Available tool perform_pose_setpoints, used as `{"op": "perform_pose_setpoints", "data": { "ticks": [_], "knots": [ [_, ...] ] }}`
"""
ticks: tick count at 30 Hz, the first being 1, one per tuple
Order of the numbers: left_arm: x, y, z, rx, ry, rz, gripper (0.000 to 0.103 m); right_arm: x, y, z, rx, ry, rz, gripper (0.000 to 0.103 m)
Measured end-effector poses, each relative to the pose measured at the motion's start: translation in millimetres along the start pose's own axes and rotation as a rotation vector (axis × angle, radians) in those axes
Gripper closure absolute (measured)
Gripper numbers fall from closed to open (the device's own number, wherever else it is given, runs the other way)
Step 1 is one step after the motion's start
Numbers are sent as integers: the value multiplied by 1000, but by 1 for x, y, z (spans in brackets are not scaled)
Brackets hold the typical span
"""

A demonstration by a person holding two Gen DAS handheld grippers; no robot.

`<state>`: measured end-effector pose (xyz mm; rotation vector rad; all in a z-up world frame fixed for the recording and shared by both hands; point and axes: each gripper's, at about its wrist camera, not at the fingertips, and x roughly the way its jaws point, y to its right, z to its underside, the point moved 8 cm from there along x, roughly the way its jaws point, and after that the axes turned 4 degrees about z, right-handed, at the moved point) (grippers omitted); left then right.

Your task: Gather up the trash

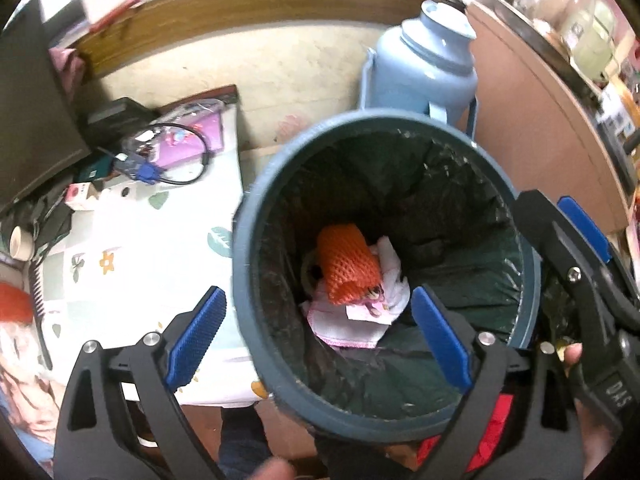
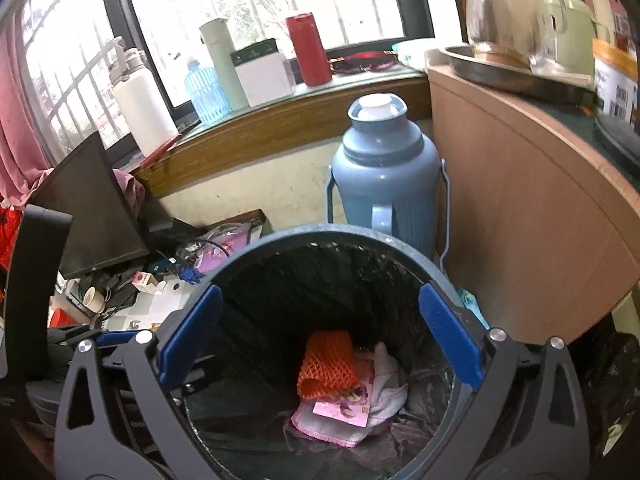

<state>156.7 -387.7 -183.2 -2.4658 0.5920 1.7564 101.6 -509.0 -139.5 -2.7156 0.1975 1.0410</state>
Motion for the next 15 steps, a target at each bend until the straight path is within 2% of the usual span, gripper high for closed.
{"op": "perform_pose_setpoints", "data": {
  "ticks": [3,5,15],
  "knots": [
    [-12,-14,2,-28,20,-37,5,-8,-15,-6,-25,25,-12,5],
    [-21,-21,1,-33,49,-51,5,-11,-24,-9,-34,36,-25,5],
    [-51,-67,13,-93,90,-97,5,-21,-76,-13,-74,62,-63,5]
  ]
}}
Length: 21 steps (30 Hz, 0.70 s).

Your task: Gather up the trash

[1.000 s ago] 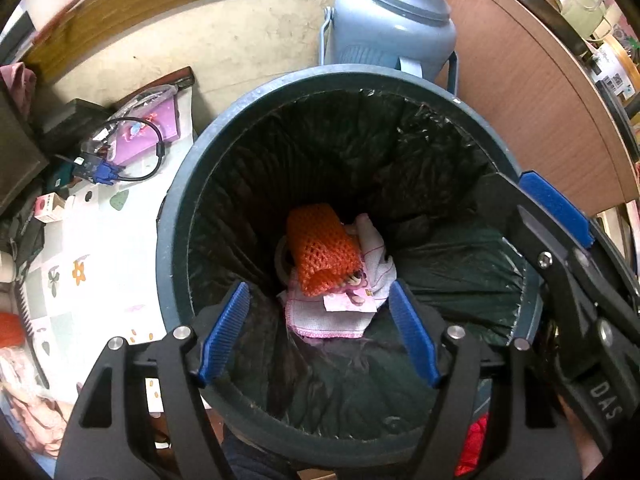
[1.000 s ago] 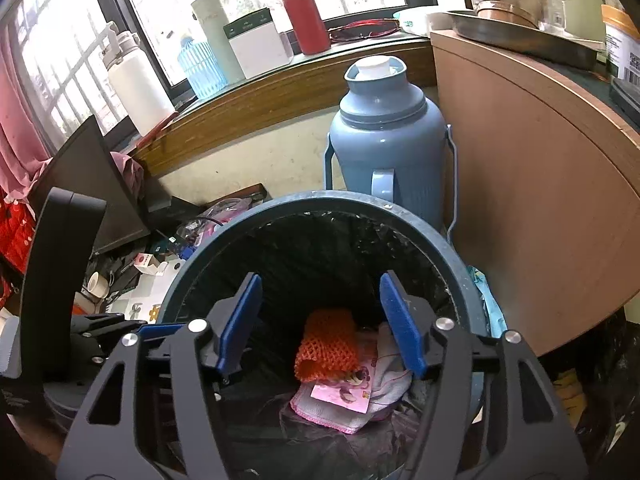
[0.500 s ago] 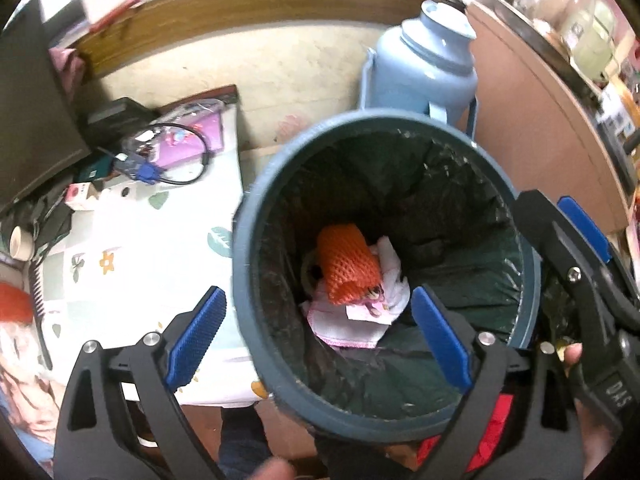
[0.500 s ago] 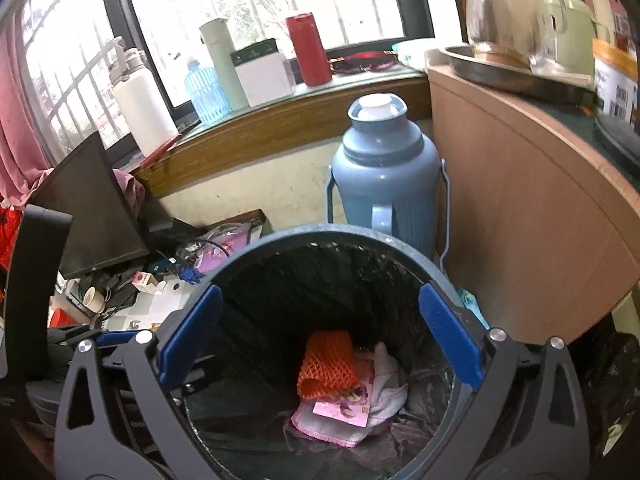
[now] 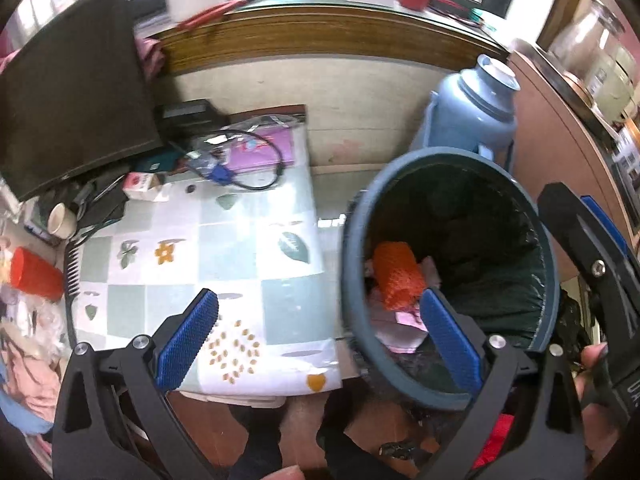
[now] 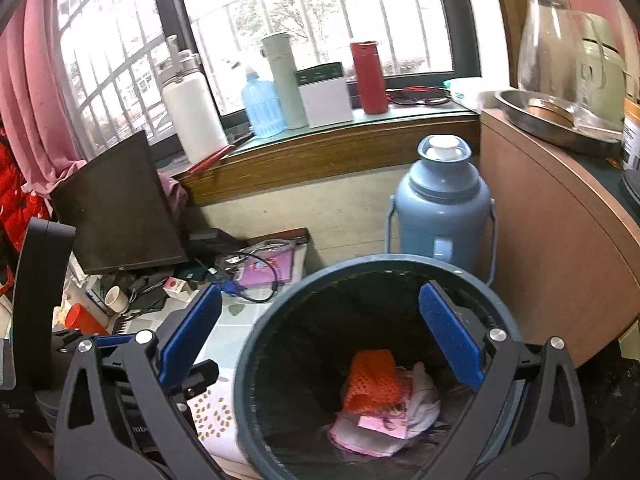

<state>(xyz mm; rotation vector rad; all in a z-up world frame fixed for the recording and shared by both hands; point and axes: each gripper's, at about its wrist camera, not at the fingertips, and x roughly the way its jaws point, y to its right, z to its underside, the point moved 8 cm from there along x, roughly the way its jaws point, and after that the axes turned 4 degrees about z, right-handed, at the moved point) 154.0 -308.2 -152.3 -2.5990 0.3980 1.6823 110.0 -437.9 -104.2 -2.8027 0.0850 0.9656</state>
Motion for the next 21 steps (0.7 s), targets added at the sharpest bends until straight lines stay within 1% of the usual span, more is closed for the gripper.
{"op": "perform_pose_setpoints", "data": {
  "ticks": [6,10,13,16,18,21],
  "knots": [
    [-16,-46,7,-34,22,-14,5,0,-41,2,-18,3,-8,5],
    [-30,-80,11,-62,38,-13,5,-4,-80,4,-36,17,-20,5],
    [-40,-112,13,-70,55,-38,5,-6,-114,9,-54,21,-25,5],
    [-49,-142,15,-84,62,-24,5,-5,-146,14,-62,17,-27,5],
    [-52,-162,18,-97,59,4,5,-4,-165,18,-71,13,-29,5],
    [-56,-195,23,-126,54,9,5,-3,-200,25,-90,10,-33,5]
  ]
}}
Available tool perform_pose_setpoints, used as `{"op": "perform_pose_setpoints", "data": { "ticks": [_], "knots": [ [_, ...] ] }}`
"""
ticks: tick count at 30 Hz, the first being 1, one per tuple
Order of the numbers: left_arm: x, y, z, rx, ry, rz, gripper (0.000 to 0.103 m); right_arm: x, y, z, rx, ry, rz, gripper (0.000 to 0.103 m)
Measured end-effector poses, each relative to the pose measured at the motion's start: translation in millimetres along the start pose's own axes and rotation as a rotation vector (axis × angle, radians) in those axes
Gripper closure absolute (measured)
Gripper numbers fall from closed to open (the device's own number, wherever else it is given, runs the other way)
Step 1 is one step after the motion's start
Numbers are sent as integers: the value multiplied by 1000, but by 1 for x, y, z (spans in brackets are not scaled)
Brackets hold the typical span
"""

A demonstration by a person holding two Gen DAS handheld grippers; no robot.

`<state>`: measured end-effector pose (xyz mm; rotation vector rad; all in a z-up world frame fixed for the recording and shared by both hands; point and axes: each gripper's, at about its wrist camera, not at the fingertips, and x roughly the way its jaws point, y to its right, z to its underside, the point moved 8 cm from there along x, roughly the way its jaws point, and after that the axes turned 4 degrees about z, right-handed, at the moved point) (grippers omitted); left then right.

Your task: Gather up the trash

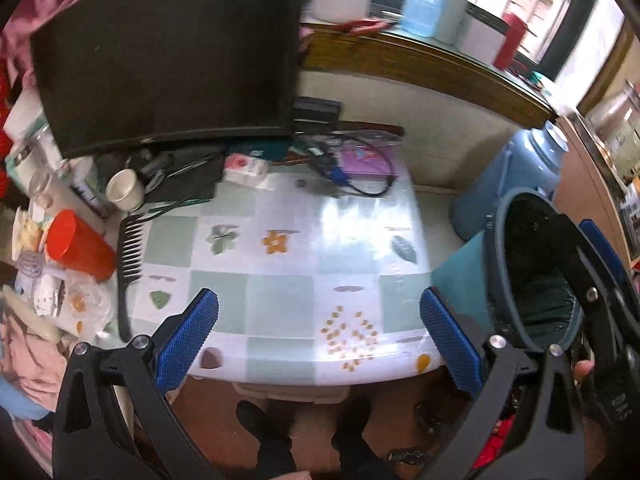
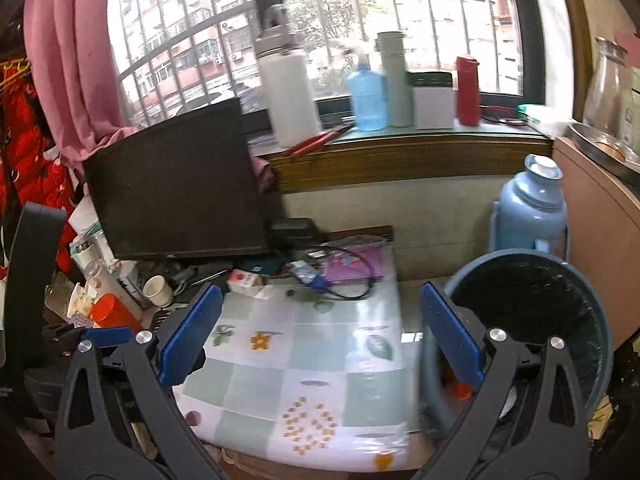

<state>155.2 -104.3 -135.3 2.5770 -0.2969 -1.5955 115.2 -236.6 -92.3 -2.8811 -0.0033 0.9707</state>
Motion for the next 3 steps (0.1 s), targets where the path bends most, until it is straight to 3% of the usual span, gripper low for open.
{"op": "perform_pose_setpoints", "data": {
  "ticks": [3],
  "knots": [
    [-3,-32,1,-20,-3,1,5,4,-29,4,-14,-3,-2,5]
  ]
}}
